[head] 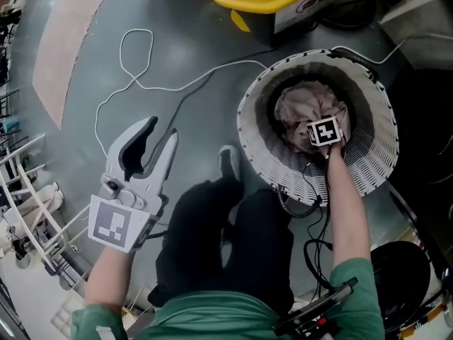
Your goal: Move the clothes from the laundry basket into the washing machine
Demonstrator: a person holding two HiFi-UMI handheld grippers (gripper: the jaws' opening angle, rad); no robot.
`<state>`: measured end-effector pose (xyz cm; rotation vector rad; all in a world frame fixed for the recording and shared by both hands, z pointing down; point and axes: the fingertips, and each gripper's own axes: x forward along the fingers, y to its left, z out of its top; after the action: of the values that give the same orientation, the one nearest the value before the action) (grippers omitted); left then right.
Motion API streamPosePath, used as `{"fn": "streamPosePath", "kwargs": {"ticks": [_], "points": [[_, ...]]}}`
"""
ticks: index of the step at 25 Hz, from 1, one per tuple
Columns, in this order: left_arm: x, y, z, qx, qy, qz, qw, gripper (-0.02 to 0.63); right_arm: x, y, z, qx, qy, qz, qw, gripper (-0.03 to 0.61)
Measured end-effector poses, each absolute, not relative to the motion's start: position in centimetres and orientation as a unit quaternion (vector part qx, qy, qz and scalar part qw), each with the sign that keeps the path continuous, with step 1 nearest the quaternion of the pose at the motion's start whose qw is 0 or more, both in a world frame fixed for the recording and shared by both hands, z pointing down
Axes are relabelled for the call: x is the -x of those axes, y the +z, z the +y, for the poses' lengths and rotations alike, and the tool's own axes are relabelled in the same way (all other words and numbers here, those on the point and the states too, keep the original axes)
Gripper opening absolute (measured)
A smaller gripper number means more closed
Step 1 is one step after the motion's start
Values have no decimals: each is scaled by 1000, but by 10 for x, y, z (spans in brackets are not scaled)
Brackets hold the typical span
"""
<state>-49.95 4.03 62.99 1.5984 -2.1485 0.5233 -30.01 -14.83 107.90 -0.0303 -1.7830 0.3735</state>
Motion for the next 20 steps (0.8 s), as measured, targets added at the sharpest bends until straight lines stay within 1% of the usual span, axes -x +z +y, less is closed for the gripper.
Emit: {"fn": "streamPosePath", "kwargs": {"ticks": [5,13,20], "points": [[496,564,43,-569,166,-779,205,138,296,967,-160,-14,146,-816,559,29],[483,417,21,-582,132,-785,165,132,298,727,-158,-42,147,-887,435,26],[459,299,7,-585,128,-790,133,132,278,549,-144,-42,124,-919,373,26]]}}
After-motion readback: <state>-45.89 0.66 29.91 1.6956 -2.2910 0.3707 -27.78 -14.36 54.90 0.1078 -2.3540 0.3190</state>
